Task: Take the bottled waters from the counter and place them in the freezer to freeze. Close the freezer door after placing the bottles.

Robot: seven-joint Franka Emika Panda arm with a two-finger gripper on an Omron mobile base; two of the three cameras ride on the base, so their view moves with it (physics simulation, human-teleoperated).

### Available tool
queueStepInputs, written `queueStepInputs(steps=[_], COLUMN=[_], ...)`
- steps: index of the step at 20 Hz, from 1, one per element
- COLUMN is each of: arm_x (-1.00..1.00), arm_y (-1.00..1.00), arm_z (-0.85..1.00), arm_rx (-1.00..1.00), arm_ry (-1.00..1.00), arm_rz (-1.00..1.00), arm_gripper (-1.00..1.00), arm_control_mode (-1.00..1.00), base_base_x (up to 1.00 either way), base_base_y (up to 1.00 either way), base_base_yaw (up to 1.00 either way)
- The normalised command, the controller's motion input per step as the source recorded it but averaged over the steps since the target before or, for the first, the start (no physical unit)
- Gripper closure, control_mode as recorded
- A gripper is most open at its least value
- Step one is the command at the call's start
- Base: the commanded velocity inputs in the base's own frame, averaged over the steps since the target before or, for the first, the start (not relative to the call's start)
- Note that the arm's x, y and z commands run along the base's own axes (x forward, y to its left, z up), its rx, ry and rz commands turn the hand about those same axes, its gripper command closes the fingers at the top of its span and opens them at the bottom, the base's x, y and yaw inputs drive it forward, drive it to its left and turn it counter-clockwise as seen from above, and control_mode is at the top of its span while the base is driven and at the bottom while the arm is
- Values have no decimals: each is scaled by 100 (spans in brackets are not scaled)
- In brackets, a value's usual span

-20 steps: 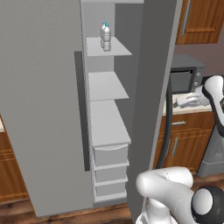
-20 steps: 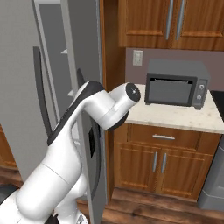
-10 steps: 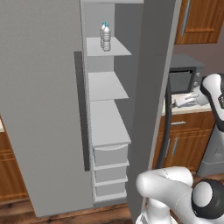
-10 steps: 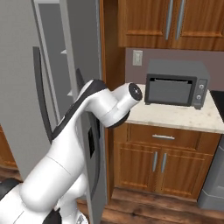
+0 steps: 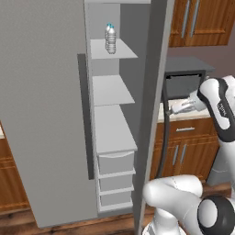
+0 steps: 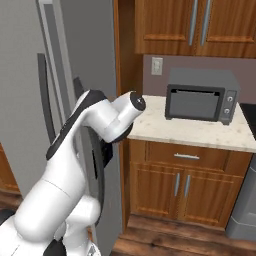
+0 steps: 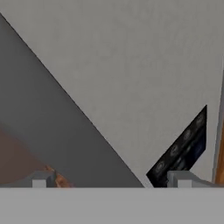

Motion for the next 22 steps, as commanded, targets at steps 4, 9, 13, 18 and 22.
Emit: queueStepInputs(steps=[4, 9, 13, 18, 22], arm_x=[1, 15, 26, 29, 25], arm_y=[81, 74, 61, 57, 38], arm_z=[0, 0, 0, -2, 0], arm_rx=[-3, -3, -3, -2, 0], arm_ry=[0, 0, 0, 0, 0], arm_rz=[0, 0, 0, 0, 0], arm_gripper=[-100, -100, -100, -100, -100], arm_control_mode=[-100, -100, -100, -100, -100], base_base_x=[0, 0, 0, 0, 0], base_base_y=[0, 0, 0, 0, 0], base_base_yaw=[0, 0, 0, 0, 0])
